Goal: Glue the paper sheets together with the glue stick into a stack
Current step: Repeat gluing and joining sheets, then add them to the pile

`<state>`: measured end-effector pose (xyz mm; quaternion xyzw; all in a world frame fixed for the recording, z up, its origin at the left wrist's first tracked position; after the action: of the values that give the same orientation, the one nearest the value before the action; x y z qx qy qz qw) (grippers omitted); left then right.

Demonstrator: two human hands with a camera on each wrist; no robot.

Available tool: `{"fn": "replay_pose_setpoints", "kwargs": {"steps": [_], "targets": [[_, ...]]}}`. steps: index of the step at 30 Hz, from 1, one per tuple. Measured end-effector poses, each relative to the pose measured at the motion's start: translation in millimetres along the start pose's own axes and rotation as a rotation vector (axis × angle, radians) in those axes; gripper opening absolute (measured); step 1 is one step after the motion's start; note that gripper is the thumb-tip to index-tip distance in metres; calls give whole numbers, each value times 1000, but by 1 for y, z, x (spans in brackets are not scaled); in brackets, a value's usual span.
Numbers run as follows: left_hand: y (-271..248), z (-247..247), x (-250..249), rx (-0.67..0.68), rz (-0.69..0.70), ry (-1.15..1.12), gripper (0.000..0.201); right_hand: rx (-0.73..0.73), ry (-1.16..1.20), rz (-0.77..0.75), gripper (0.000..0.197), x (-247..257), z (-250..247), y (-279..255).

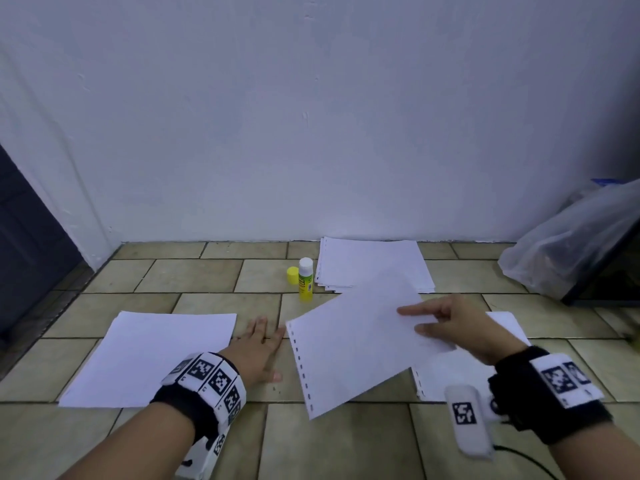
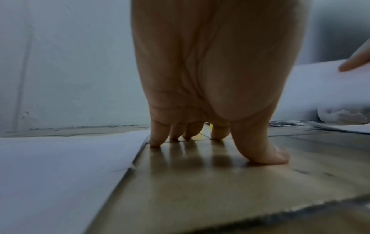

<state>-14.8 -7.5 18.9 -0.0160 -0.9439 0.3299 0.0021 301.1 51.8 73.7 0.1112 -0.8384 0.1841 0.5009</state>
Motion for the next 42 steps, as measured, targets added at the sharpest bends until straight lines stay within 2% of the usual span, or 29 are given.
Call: {"fn": "replay_pose_setpoints", "kwargs": {"steps": [5, 10, 13, 18, 21, 23, 27, 37, 40, 42], "targets": [[3, 2, 0, 5, -13, 23, 87, -158, 210, -99, 34, 10, -44, 15], [3, 2, 0, 2, -26, 23, 86, -414, 220, -136, 32, 16, -70, 66], [3, 2, -2, 4, -39, 32, 86, -475, 223, -111, 31, 21, -71, 94], [7, 3, -2, 3, -59, 51, 87, -436, 23, -21, 30, 17, -60, 137], [10, 3, -5, 16, -84, 60, 87, -370, -108, 69, 27, -3, -55, 160], [11, 2, -6, 29, -94, 67, 88, -331, -206, 133, 22, -16, -53, 171], [13, 1, -8, 47, -108, 79, 88, -237, -461, 207, 23, -27, -44, 177], [14, 3, -7, 56, -115, 91, 89, -193, -585, 319, 33, -31, -38, 185], [14, 3, -6, 57, -111, 84, 88, -210, -599, 279, 35, -26, -40, 183], [13, 3, -5, 64, -107, 85, 88, -264, -611, 227, 45, -15, -44, 174]]}}
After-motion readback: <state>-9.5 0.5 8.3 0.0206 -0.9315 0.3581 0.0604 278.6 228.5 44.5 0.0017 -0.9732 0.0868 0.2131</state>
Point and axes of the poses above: each hand's wrist, its own y-axis towards the middle knuckle, its own z-axis out of the palm, x = y × z, the point moved 2 cm from there along y, towards the middle knuckle
